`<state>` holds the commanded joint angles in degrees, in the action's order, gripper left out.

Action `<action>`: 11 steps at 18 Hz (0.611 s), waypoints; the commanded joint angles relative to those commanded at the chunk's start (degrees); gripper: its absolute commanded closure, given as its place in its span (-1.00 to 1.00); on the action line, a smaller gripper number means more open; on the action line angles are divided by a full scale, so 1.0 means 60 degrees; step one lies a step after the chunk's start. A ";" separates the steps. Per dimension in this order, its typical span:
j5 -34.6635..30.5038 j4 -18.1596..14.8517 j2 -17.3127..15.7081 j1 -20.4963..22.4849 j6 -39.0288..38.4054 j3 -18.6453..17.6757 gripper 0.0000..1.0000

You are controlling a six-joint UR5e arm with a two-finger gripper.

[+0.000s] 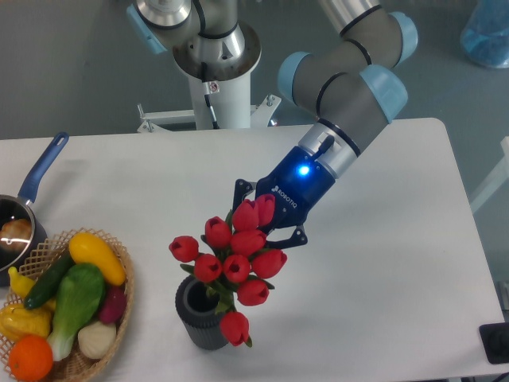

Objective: Pick up the flowers from the vase
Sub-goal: 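Lift the gripped tulip bunch straight up out of the grey vase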

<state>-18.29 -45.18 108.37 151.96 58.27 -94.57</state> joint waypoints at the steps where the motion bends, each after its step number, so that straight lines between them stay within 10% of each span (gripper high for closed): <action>1: 0.0117 0.0000 0.0000 0.0059 -0.0044 0.0029 1.00; 11: 0.0954 -0.0015 -0.0205 0.0469 -0.0249 0.0044 1.00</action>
<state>-12.57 -45.26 107.14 154.77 56.78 -94.31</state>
